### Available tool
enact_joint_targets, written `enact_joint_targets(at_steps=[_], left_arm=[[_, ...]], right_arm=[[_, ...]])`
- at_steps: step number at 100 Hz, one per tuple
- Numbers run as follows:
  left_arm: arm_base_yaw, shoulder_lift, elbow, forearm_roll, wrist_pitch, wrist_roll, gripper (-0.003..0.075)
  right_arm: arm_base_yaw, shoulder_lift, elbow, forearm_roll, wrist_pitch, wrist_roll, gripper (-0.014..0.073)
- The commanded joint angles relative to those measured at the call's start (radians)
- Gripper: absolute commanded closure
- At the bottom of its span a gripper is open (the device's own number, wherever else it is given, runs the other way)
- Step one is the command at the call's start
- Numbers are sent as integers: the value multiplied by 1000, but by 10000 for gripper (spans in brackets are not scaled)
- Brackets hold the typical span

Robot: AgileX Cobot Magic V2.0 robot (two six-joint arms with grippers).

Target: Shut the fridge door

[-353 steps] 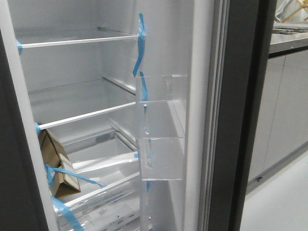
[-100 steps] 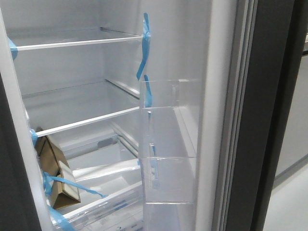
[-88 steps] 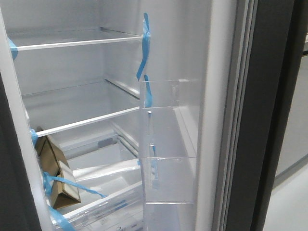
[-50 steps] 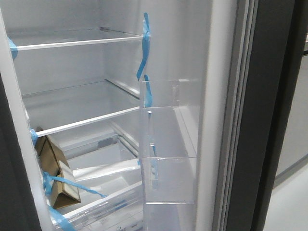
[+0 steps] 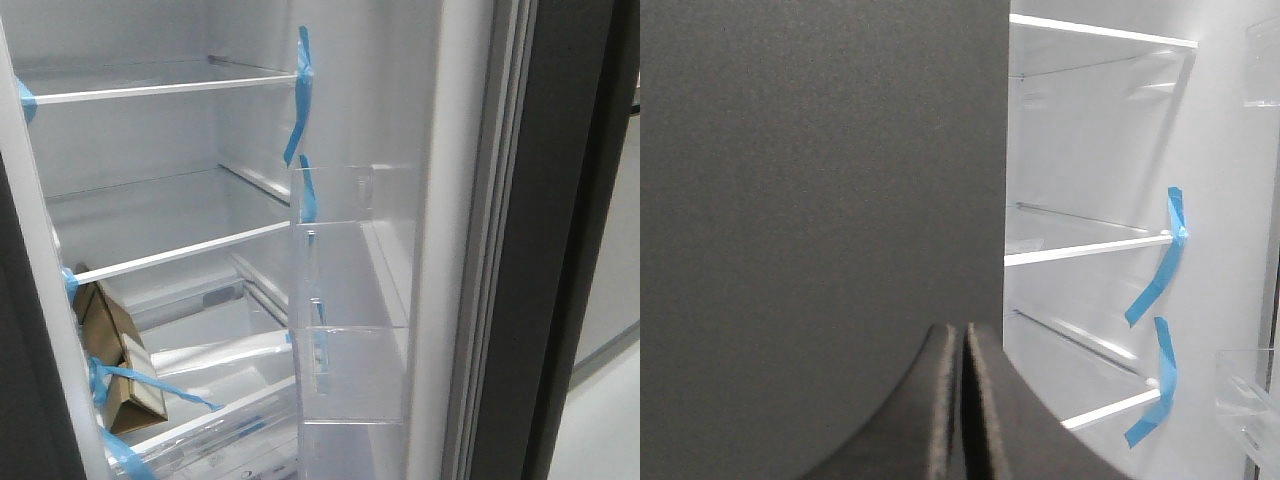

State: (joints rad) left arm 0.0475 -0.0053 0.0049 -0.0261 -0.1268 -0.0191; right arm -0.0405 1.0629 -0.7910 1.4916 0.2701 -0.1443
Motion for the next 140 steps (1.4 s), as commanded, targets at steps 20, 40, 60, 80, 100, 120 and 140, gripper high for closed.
enact_joint_targets(at_steps=[20,40,60,80,100,120,140], left_arm=[[-6,-20,35,-4,-73,-4,740],[-6,-20,35,-4,-73,-4,740],[-6,-20,35,-4,-73,-4,740],[-6,-20,35,-4,-73,-4,740],[-6,-20,35,-4,-73,-4,740],[-6,-20,35,-4,-73,-4,740],[-6,-20,35,-4,-73,-4,740]], right_arm=[[-1,44,-106,18,120,-7,639],[48,77,-148,13,120,-7,639],[110,120,-193,-4,99,-7,639],[182,166,-242,-40,60,-7,639],[264,239,-341,-138,0,-7,639],[352,341,-460,-292,-73,-7,639],[432,440,-570,-434,-155,-7,639]])
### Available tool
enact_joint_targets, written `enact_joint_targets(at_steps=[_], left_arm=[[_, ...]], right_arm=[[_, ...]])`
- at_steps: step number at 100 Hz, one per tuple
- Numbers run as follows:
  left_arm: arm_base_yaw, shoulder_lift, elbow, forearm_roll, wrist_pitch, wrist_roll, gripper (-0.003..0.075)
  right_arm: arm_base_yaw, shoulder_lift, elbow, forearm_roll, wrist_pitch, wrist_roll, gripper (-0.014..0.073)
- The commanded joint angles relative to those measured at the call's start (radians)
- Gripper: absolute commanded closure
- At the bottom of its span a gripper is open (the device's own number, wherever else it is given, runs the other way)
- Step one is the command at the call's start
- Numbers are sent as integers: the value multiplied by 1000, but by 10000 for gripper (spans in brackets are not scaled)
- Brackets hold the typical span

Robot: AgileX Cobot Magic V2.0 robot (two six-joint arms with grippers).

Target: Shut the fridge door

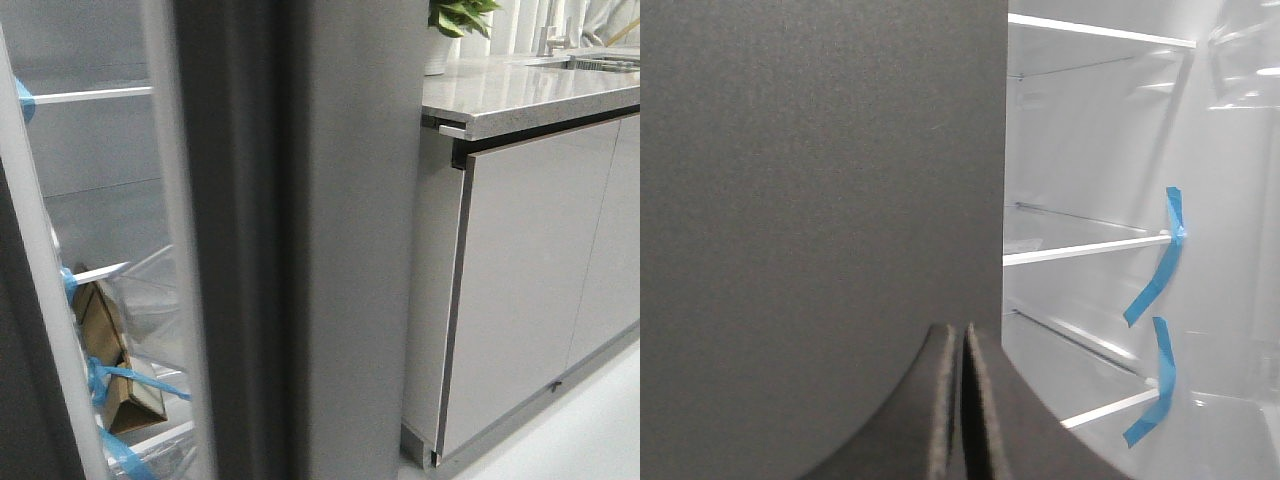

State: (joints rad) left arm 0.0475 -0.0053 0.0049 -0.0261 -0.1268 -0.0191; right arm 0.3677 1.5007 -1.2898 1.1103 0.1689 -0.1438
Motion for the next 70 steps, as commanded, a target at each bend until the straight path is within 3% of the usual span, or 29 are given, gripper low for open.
enact_joint_targets(at_steps=[1,36,70], left_arm=[[-6,-20,35,-4,-73,-4,740],[-6,-20,35,-4,-73,-4,740],[-6,-20,35,-4,-73,-4,740]], right_arm=[[25,10,-75,-61,-56,-8,639],[126,222,-331,-197,-134,-8,639],[184,540,-725,-252,-132,-8,639]])
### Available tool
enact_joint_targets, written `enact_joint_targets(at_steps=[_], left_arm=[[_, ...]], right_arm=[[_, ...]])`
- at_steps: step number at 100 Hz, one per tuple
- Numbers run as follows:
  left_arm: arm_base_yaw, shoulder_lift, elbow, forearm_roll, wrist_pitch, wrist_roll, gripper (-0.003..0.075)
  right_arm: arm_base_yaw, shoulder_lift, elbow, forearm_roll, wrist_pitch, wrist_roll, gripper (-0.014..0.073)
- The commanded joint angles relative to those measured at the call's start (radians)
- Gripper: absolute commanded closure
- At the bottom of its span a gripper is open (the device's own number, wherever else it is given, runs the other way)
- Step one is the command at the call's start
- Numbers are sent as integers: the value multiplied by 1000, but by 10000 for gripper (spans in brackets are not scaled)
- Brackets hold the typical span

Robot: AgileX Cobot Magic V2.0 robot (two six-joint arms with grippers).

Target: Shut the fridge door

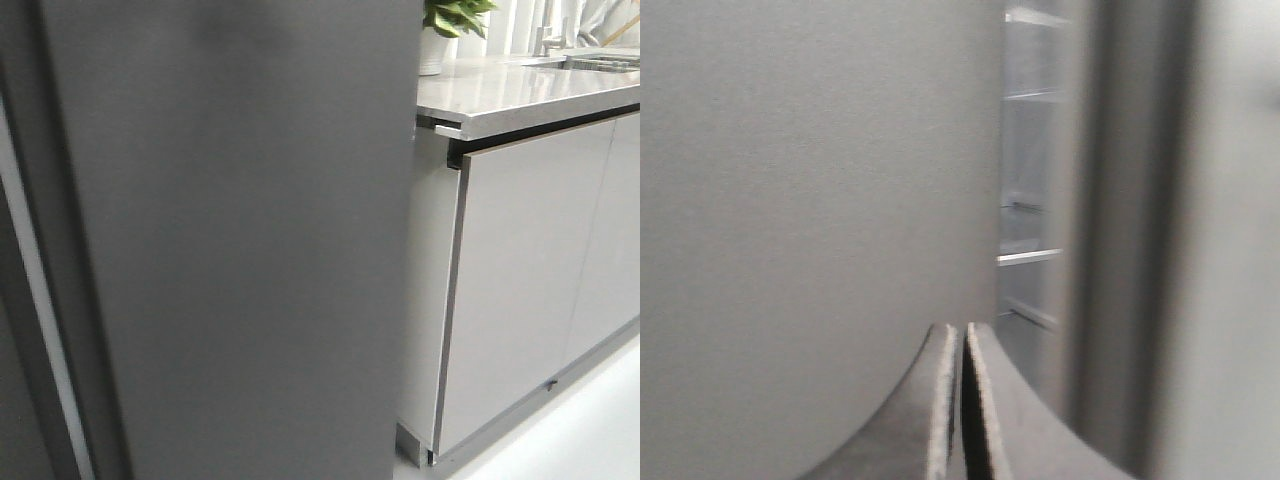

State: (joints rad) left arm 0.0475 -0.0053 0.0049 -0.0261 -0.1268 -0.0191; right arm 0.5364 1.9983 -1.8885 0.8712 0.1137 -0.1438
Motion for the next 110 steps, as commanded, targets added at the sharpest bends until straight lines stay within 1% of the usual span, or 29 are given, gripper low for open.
enact_joint_targets(at_steps=[1,9,23,46,58,67,80,90,102,110], left_arm=[[-6,-20,35,-4,-73,-4,740],[-6,-20,35,-4,-73,-4,740],[-6,-20,35,-4,-73,-4,740],[-4,-20,35,-4,-73,-4,740],[-6,-20,35,-4,-73,-4,740],[-6,-20,35,-4,-73,-4,740],[-6,-20,35,-4,-73,-4,740],[-6,-20,35,-4,-73,-4,740],[-6,-20,35,-4,-73,-4,740],[-6,-20,35,-4,-73,-4,740]], right_arm=[[14,49,-127,-16,-77,-8,639],[16,111,-229,-38,-59,-8,639],[18,172,-335,-46,-12,-8,639],[16,173,-353,-48,39,-8,639],[10,149,-353,-50,109,-8,639],[-3,115,-344,-67,172,17,639],[-21,43,-284,-178,174,133,639],[-38,-44,-200,-233,178,137,639],[-67,-174,-36,-273,141,137,639],[-100,-273,117,-289,105,137,639]])
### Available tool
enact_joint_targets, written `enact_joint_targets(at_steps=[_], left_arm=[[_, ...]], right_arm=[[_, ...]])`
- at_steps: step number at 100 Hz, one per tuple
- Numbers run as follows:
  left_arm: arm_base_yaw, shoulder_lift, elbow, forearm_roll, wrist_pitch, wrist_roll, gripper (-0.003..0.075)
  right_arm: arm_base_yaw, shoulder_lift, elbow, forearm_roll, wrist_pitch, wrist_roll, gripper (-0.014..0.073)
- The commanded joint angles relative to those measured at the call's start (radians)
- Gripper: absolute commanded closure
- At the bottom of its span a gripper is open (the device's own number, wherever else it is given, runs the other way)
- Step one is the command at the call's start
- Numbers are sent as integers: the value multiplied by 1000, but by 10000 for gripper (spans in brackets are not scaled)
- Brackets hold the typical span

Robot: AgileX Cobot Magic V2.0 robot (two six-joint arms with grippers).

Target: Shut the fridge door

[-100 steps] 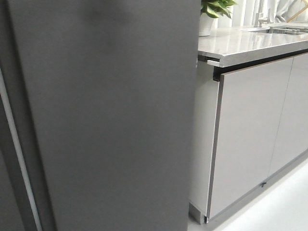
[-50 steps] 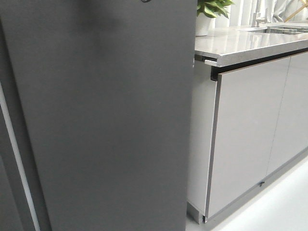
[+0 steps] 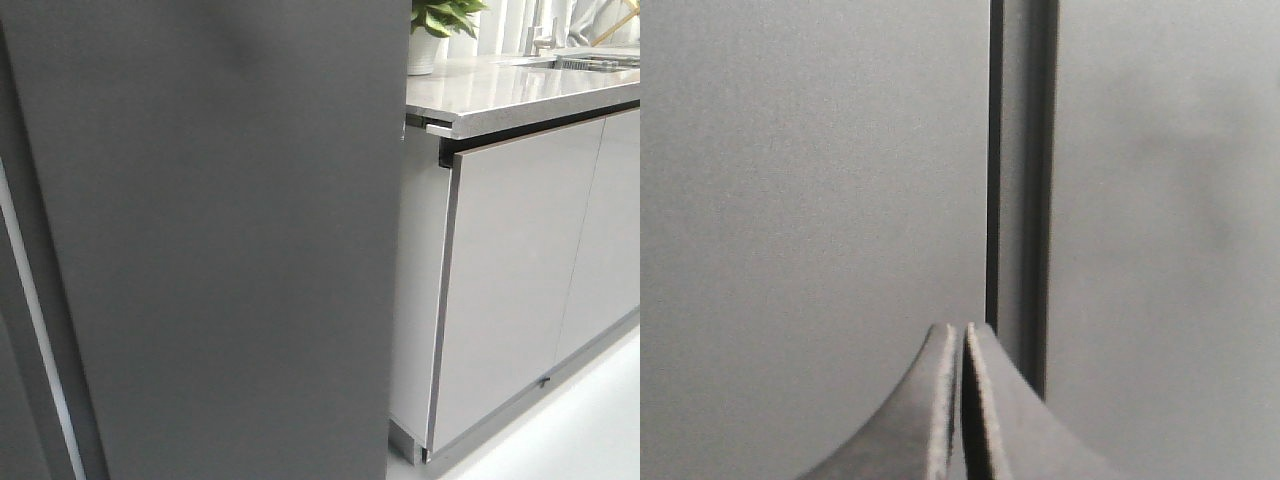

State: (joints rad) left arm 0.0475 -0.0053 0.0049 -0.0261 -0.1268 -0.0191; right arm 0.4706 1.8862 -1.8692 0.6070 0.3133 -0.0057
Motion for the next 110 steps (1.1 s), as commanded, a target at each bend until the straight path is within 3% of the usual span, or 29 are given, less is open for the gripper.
enact_joint_targets(at_steps=[1,30,63,76,90,110], left_arm=[[-6,-20,35,-4,-73,-4,740],[-6,-20,35,-4,-73,-4,740],[-6,-20,35,-4,-73,-4,740],[-6,-20,35,-4,-73,-4,740],[-6,-20,35,-4,-73,-4,740],[-6,-20,35,-4,-73,-4,740]], right_arm=[[-37,-180,111,-30,-98,-1,639],[-211,-606,690,-137,-219,-5,639],[-517,-1163,1187,-298,-227,-8,639],[-547,-1385,1355,-402,-234,-8,639],[-547,-1577,1524,-412,-234,-8,639],[-547,-1740,1711,-477,-246,-8,639]])
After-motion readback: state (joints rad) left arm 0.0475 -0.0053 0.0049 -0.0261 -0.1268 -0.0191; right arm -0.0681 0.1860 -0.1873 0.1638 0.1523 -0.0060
